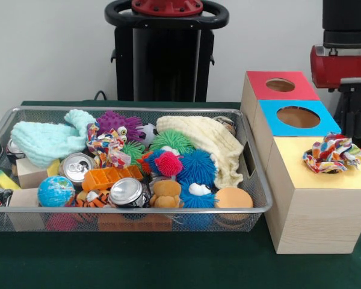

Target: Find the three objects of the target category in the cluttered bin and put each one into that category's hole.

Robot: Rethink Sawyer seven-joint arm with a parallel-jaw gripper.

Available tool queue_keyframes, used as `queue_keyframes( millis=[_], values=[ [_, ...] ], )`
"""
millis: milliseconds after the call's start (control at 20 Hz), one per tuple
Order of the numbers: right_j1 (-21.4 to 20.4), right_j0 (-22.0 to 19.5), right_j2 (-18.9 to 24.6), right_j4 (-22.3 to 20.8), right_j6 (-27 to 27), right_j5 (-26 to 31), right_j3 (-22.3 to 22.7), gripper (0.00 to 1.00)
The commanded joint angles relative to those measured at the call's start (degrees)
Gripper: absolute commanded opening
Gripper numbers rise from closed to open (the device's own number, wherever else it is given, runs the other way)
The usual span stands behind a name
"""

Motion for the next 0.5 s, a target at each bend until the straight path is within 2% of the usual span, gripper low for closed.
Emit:
queue_keyframes(
  millis=[50, 500],
  values=[
    [3.45, -0.45, 4.12, 2.69, 13.95, -1.10, 2.96, 0.00],
    [3.41, 0.20, 4.61, 4.12, 14.15, -2.56, 4.14, 0.00]
  ],
)
